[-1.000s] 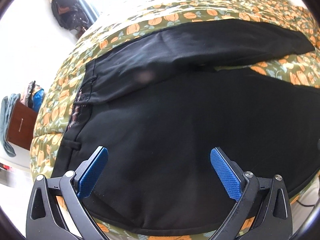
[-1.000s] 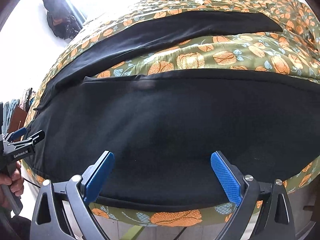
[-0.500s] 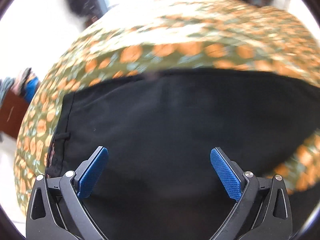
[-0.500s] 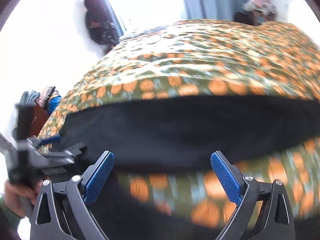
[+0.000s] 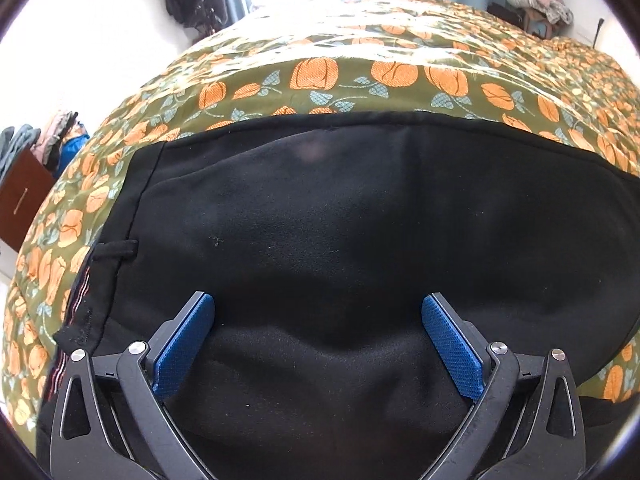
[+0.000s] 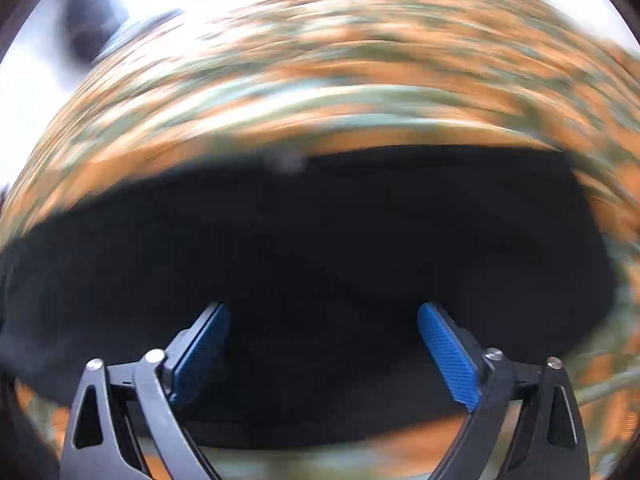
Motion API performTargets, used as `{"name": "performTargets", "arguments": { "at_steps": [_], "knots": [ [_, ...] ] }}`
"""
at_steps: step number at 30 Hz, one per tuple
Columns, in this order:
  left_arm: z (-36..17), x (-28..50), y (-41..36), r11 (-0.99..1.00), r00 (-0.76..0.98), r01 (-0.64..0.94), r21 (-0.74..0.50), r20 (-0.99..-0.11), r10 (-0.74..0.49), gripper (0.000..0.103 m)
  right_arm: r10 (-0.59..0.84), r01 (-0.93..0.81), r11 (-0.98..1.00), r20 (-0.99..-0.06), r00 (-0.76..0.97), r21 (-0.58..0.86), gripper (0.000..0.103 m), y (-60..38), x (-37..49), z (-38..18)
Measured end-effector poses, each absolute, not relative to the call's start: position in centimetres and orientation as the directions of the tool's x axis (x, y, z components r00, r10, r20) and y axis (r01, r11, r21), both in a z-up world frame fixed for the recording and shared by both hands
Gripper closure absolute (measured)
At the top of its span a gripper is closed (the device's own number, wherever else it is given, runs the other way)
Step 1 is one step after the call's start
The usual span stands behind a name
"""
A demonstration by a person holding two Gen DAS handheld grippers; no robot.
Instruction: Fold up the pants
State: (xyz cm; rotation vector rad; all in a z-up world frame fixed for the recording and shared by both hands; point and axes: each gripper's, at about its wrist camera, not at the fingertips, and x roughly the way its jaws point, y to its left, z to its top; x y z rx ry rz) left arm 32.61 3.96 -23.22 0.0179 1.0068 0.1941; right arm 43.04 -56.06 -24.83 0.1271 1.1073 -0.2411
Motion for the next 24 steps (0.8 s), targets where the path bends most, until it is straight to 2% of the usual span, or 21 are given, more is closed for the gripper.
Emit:
{"name": "performTargets", "arguments": {
  "at_steps": [1, 3, 7, 8, 10, 11, 12, 15, 20, 22, 24],
  "knots": [
    [-23.3, 32.7, 4.2, 0.983, 0.522, -0.154, 0.104, -0.836, 0.17, 0.0, -0.201, 0.329, 0.942, -0.888, 0.413, -0.061, 0.011, -59.3, 43.1, -24.0],
    [-23.5, 32.8, 4.4, 0.983, 0.529, -0.157, 0.099, -0.831, 0.169, 0.0, -0.245, 0.403, 0.913, -0.873, 0.421, -0.062, 0.011, -63.1, 43.4, -22.5],
    [-23.8, 32.7, 4.5, 0.983, 0.55, -0.162, 0.083, -0.82, 0.16, 0.0, -0.187, 0.382, 0.924, -0.885, 0.426, -0.011, 0.012, -65.3, 45.7, -22.2],
    [-23.9, 32.7, 4.5, 0.983, 0.553, -0.162, 0.082, -0.818, 0.159, 0.0, -0.156, 0.369, 0.929, -0.898, 0.412, 0.008, 0.017, -65.1, 46.3, -22.7],
    [-23.9, 32.7, 4.5, 0.983, 0.554, -0.162, 0.083, -0.817, 0.16, 0.0, -0.106, 0.349, 0.936, -0.918, 0.381, 0.037, 0.068, -65.3, 46.9, -23.6],
    [-23.9, 32.7, 4.5, 0.983, 0.554, -0.162, 0.084, -0.817, 0.161, 0.0, -0.136, 0.359, 0.933, -0.916, 0.377, 0.009, 0.074, -65.1, 46.6, -23.5],
    [-23.9, 32.7, 4.5, 0.983, 0.554, -0.162, 0.083, -0.817, 0.16, 0.0, -0.158, 0.362, 0.932, -0.898, 0.411, 0.001, 0.093, -64.9, 45.9, -22.6],
    [-23.9, 32.8, 4.5, 0.983, 0.554, -0.162, 0.083, -0.817, 0.161, 0.0, -0.161, 0.338, 0.94, -0.82, 0.549, 0.041, 0.096, -64.0, 41.2, -18.8],
    [-23.8, 32.9, 4.4, 0.983, 0.544, -0.162, 0.087, -0.823, 0.163, 0.0, -0.172, 0.213, 0.977, -0.708, 0.686, -0.03, 0.097, -59.0, 27.1, -13.4],
    [-23.6, 33.0, 4.4, 0.983, 0.529, -0.16, 0.091, -0.833, 0.163, 0.0, -0.181, 0.207, 0.977, -0.706, 0.685, -0.049, 0.097, -57.9, 21.2, -13.6],
    [-23.1, 33.1, 4.5, 0.982, 0.495, -0.16, 0.095, -0.853, 0.164, 0.0, -0.212, 0.237, 0.969, -0.743, 0.634, -0.074, 0.096, -57.3, 15.6, -16.0]
  ]
}}
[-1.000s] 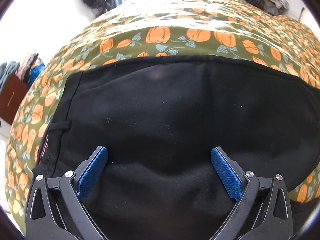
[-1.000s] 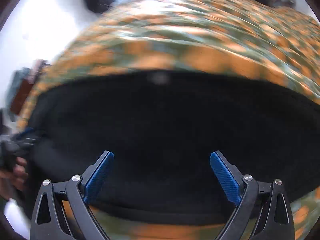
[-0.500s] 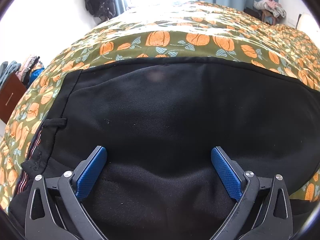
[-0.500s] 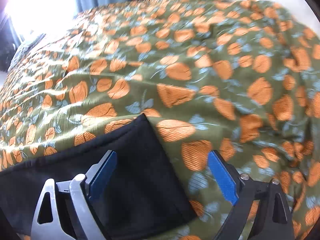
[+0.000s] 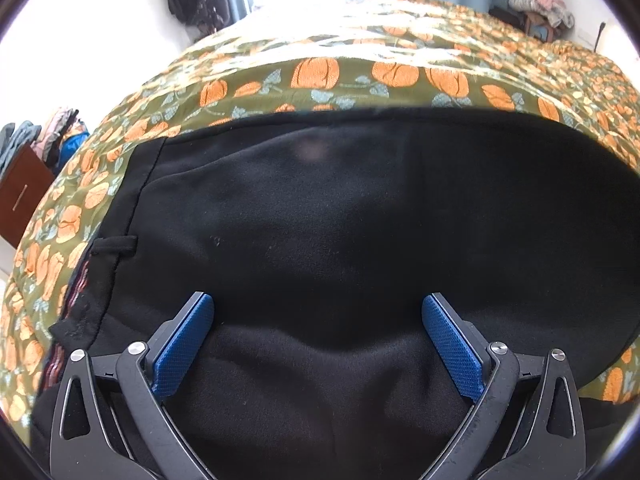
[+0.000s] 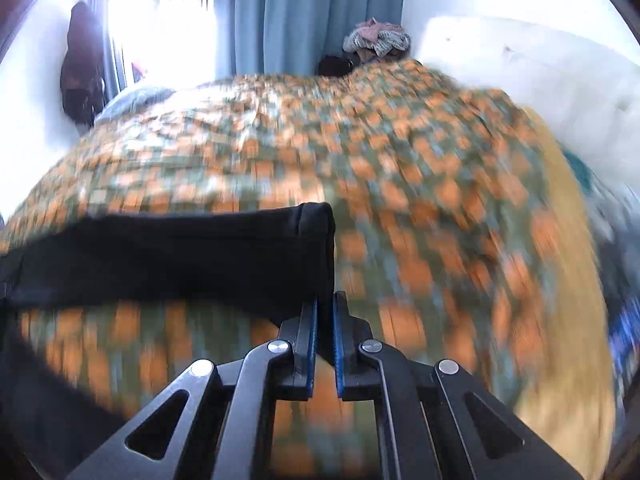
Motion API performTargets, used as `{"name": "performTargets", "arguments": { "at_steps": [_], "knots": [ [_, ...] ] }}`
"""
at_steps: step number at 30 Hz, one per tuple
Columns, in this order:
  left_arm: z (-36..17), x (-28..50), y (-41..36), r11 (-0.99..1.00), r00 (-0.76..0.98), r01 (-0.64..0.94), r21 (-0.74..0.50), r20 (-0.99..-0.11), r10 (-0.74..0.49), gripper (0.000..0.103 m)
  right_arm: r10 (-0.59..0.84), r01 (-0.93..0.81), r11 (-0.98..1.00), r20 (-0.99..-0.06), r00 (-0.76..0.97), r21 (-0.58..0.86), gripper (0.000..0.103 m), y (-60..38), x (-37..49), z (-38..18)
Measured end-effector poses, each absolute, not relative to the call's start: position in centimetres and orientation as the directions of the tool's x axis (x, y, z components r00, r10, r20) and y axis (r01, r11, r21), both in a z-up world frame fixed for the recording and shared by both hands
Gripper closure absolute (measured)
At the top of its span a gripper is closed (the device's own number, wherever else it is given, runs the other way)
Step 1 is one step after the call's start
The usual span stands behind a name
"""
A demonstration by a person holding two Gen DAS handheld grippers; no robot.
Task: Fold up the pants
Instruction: 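Close the right tool on the trouser leg edge and lift it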
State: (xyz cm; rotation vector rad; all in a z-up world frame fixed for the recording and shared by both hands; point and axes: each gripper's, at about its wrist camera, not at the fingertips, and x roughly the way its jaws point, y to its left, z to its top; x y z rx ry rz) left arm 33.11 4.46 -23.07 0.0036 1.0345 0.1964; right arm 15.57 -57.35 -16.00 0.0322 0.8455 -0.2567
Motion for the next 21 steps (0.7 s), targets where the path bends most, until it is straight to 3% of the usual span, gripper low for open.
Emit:
{"name": "performTargets", "arguments": {
  "at_steps": [3, 6, 10, 13, 17, 21],
  "knots": [
    [-21.5, 32.3, 4.8, 0.982, 0.447, -0.169, 0.086, -0.881, 0.154, 0.001, -0.338, 0.351, 0.919, -0.822, 0.459, -0.181, 0.067, -57.5, 8.8, -20.3],
    [-19.7, 29.8, 5.4, 0.988, 0.462, -0.152, 0.01, -0.883, 0.08, 0.001, -0.323, 0.416, 0.9, -0.839, 0.437, -0.129, 0.065, -56.8, 3.4, -21.1],
    [-18.5, 25.8, 5.3, 0.994, 0.478, -0.104, 0.017, -0.876, 0.065, 0.0, -0.225, 0.414, 0.91, -0.817, 0.531, 0.018, 0.061, -53.2, 0.5, -19.6],
    [-18.2, 23.3, 4.8, 0.996, 0.484, -0.069, 0.05, -0.871, 0.078, 0.0, -0.008, 0.33, 0.902, -0.755, 0.656, 0.277, 0.047, -50.2, 1.4, -18.7],
    [-17.5, 21.3, 4.4, 0.997, 0.494, -0.047, 0.06, -0.866, 0.075, 0.0, 0.244, 0.321, 0.709, -0.645, 0.725, 0.628, 0.046, -49.9, 5.0, -21.1],
    [-16.8, 20.1, 4.8, 0.996, 0.514, -0.041, 0.075, -0.854, 0.086, 0.0, 0.11, 0.515, 0.588, -0.693, 0.713, 0.624, 0.047, -51.9, 6.4, -23.3]
  ]
}}
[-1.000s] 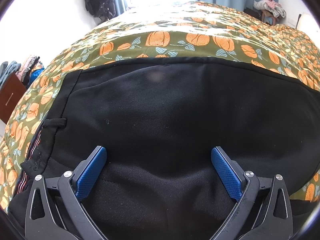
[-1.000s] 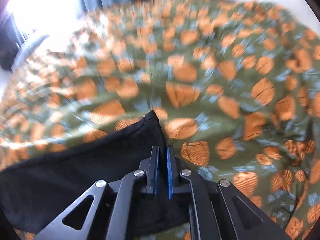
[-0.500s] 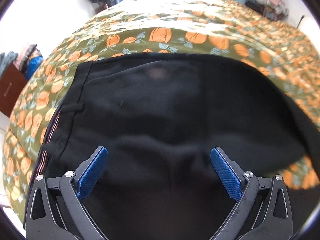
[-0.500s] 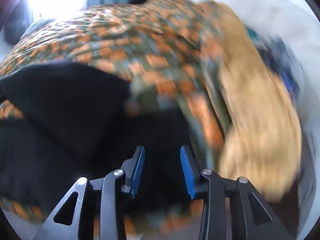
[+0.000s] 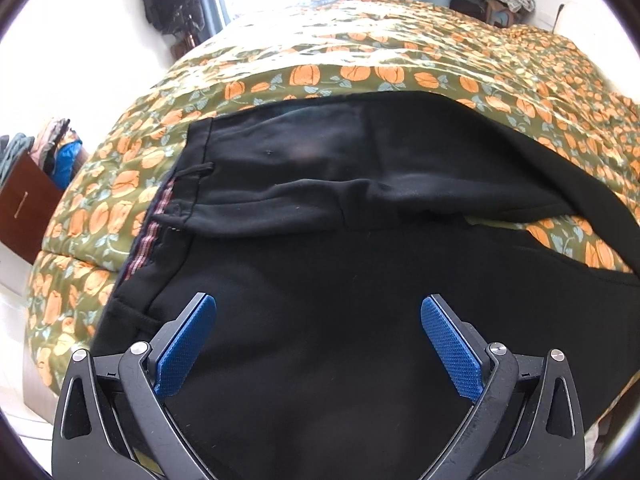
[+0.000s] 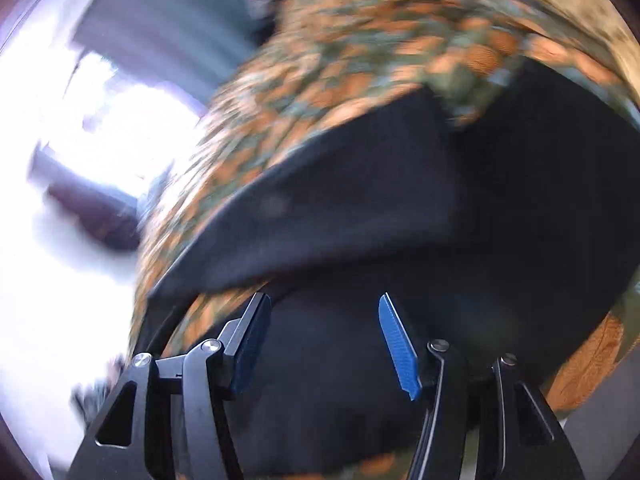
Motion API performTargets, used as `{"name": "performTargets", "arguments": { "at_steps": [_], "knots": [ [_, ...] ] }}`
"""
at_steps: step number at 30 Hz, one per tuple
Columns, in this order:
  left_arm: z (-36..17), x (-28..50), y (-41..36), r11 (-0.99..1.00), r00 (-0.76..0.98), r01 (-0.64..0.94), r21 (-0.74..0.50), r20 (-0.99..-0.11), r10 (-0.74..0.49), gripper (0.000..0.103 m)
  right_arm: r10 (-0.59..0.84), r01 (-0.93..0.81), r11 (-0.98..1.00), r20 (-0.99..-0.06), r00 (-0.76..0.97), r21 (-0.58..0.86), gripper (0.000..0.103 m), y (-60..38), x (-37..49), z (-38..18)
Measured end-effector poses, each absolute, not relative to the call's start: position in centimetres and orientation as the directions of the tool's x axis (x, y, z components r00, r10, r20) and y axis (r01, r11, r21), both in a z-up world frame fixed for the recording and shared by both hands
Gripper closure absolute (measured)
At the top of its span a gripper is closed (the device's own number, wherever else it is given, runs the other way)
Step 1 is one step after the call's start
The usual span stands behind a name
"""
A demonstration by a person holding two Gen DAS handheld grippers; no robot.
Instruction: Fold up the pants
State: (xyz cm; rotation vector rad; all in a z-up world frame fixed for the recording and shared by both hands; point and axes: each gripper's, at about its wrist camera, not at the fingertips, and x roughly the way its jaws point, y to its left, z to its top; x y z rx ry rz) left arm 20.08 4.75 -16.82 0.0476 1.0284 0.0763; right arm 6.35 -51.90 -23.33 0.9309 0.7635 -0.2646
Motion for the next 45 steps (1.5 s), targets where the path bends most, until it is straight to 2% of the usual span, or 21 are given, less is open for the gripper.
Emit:
{"name": "performTargets", "arguments": {
  "at_steps": [3, 5, 6, 7, 10, 14, 16, 21, 25, 26, 28, 29, 30, 34, 36, 38, 41, 43, 45],
  "knots": [
    [-17.2, 19.8, 4.9, 0.996, 0.508, -0.033, 0.082, -0.857, 0.088, 0.0, 0.023, 0.581, 0.486, -0.674, 0.738, 0.653, 0.047, -53.6, 5.8, -23.4],
    [-18.0, 20.1, 4.5, 0.995, 0.486, -0.025, 0.092, -0.869, 0.092, 0.0, 0.026, 0.606, 0.415, -0.674, 0.738, 0.679, 0.049, -54.6, 6.3, -24.1],
    [-18.4, 20.4, 4.3, 0.995, 0.469, -0.022, 0.102, -0.878, 0.1, 0.0, 0.038, 0.623, 0.389, -0.688, 0.725, 0.678, 0.069, -55.0, 6.8, -24.5],
    [-18.5, 20.8, 3.9, 0.994, 0.455, -0.019, 0.107, -0.885, 0.104, 0.0, 0.063, 0.629, 0.374, -0.696, 0.716, 0.681, 0.08, -55.1, 7.2, -24.7],
    [-17.0, 22.9, 3.3, 0.999, 0.457, -0.019, 0.033, -0.888, 0.038, 0.0, 0.044, 0.599, 0.468, -0.694, 0.719, 0.65, 0.081, -54.6, 7.9, -21.8],
    [-14.3, 29.5, 2.7, 0.966, 0.44, -0.005, -0.257, -0.868, -0.229, 0.0, 0.029, 0.483, 0.644, -0.649, 0.76, 0.594, 0.081, -53.0, 8.6, -15.2],
    [-14.6, 33.9, 1.7, 0.935, 0.38, 0.002, -0.355, -0.864, -0.329, 0.0, 0.04, 0.43, 0.694, -0.628, 0.777, 0.577, 0.081, -52.4, 9.0, -12.4],
    [-17.2, 41.3, -0.4, 0.906, 0.307, -0.081, -0.415, -0.876, -0.373, 0.001, 0.1, 0.301, 0.764, -0.566, 0.818, 0.571, 0.081, -50.3, 8.0, -7.0],
    [-18.8, 42.9, -0.2, 0.906, 0.292, -0.142, -0.399, -0.891, -0.347, 0.002, 0.16, 0.194, 0.789, -0.5, 0.851, 0.582, 0.081, -49.4, 5.3, -3.4],
    [-19.0, 43.1, -0.3, 0.903, 0.293, -0.152, -0.402, -0.891, -0.347, 0.005, 0.173, 0.163, 0.799, -0.48, 0.86, 0.579, 0.081, -49.2, 4.3, -2.5],
    [-19.2, 43.2, 0.2, 0.883, 0.297, -0.174, -0.436, -0.878, -0.376, 0.036, 0.192, 0.124, 0.808, -0.456, 0.869, 0.576, 0.088, -49.2, 2.6, -1.2],
    [-19.2, 43.0, 0.5, 0.871, 0.291, -0.178, -0.457, -0.87, -0.397, 0.067, 0.199, 0.121, 0.81, -0.463, 0.863, 0.574, 0.088, -49.3, 2.0, -1.0],
    [-19.3, 42.7, 0.9, 0.841, 0.288, -0.18, -0.51, -0.845, -0.45, 0.088, 0.193, 0.129, 0.816, -0.476, 0.858, 0.563, 0.088, -49.4, 1.5, -1.0],
    [-17.5, 41.2, 1.6, 0.83, 0.341, -0.139, -0.541, -0.813, -0.472, 0.093, 0.161, 0.21, 0.814, -0.557, 0.815, 0.541, 0.089, -51.1, 1.9, -4.2],
    [-14.4, 39.7, 1.7, 0.837, 0.404, -0.088, -0.54, -0.787, -0.466, 0.094, 0.151, 0.256, 0.794, -0.586, 0.796, 0.552, 0.089, -52.5, 3.0, -6.5],
    [-10.4, 37.2, 1.9, 0.857, 0.489, -0.019, -0.514, -0.753, -0.441, 0.094, 0.152, 0.277, 0.769, -0.586, 0.796, 0.576, 0.09, -53.7, 4.2, -7.8],
    [-5.5, 31.5, 2.7, 0.898, 0.608, 0.089, -0.43, -0.691, -0.391, 0.093, 0.112, 0.258, 0.801, -0.558, 0.822, 0.541, 0.09, -54.3, 4.7, -6.7],
    [-5.4, 25.5, 3.4, 0.916, 0.628, 0.115, -0.383, -0.687, -0.366, 0.093, 0.075, 0.262, 0.845, -0.588, 0.806, 0.467, 0.09, -54.4, 4.8, -6.5],
    [-8.0, 21.5, 3.5, 0.918, 0.574, 0.1, -0.384, -0.731, -0.368, 0.093, 0.054, 0.305, 0.854, -0.654, 0.754, 0.422, 0.09, -55.5, 4.8, -8.7]
  ]
}}
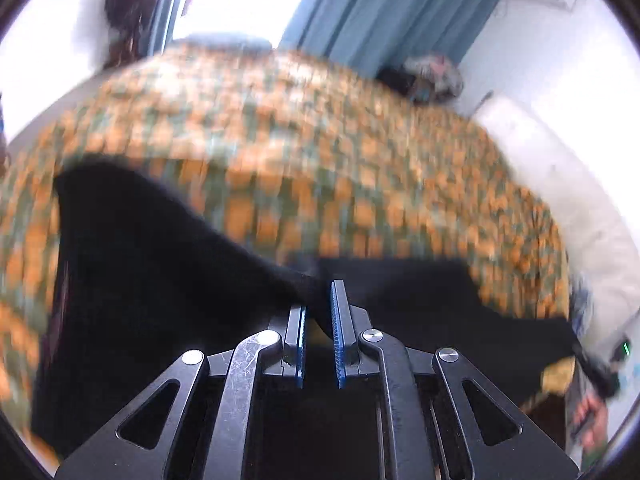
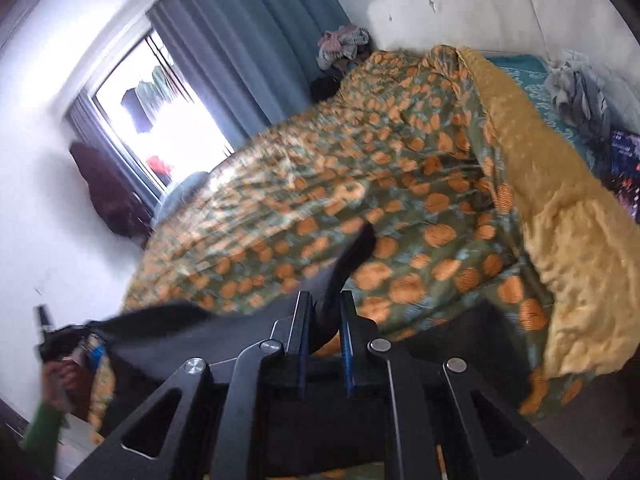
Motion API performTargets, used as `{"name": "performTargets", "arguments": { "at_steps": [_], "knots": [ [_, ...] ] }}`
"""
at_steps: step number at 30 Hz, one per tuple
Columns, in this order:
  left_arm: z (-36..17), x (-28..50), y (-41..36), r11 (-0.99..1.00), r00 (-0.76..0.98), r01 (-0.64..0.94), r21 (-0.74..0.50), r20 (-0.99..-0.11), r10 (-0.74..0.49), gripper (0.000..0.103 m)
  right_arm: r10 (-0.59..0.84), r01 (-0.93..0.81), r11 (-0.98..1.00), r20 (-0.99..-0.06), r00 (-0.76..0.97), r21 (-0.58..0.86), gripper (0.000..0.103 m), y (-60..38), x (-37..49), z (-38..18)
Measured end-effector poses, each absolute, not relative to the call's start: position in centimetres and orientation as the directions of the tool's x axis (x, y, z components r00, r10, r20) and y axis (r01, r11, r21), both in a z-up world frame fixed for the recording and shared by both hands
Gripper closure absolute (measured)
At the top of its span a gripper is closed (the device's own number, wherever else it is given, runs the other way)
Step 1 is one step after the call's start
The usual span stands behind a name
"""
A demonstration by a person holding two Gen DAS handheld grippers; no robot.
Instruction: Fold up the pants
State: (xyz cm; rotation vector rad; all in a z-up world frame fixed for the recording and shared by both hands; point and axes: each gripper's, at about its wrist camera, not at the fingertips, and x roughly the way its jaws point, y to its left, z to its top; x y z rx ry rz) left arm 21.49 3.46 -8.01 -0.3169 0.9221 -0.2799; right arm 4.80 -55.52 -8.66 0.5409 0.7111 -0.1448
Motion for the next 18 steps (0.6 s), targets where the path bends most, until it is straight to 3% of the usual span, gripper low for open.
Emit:
{"name": "performTargets", "arguments": {
  "at_steps": [4, 6, 12, 18],
  "knots": [
    [-15.8, 15.0, 1.9, 0.938, 0.401, 0.083, -0.337, -0.85, -0.341, 0.093, 0.035, 0.447, 0.824, -0.82, 0.572, 0.347, 0.09, -59.0, 4.2, -16.9],
    [-17.0, 14.2, 1.2, 0.935, 0.364, 0.073, -0.346, -0.864, -0.348, 0.093, 0.028, 0.491, 0.815, -0.867, 0.497, 0.308, 0.09, -60.1, 3.8, -19.8],
    [-15.1, 13.1, -1.5, 0.936, 0.387, 0.193, -0.295, -0.854, -0.349, 0.093, -0.047, 0.51, 0.826, -0.873, 0.486, 0.239, 0.09, -61.2, 3.2, -19.5],
    [-16.7, 12.0, -3.4, 0.932, 0.331, 0.233, -0.279, -0.878, -0.346, 0.093, -0.098, 0.528, 0.836, -0.904, 0.416, 0.152, 0.09, -62.6, 3.9, -20.1]
  ]
}}
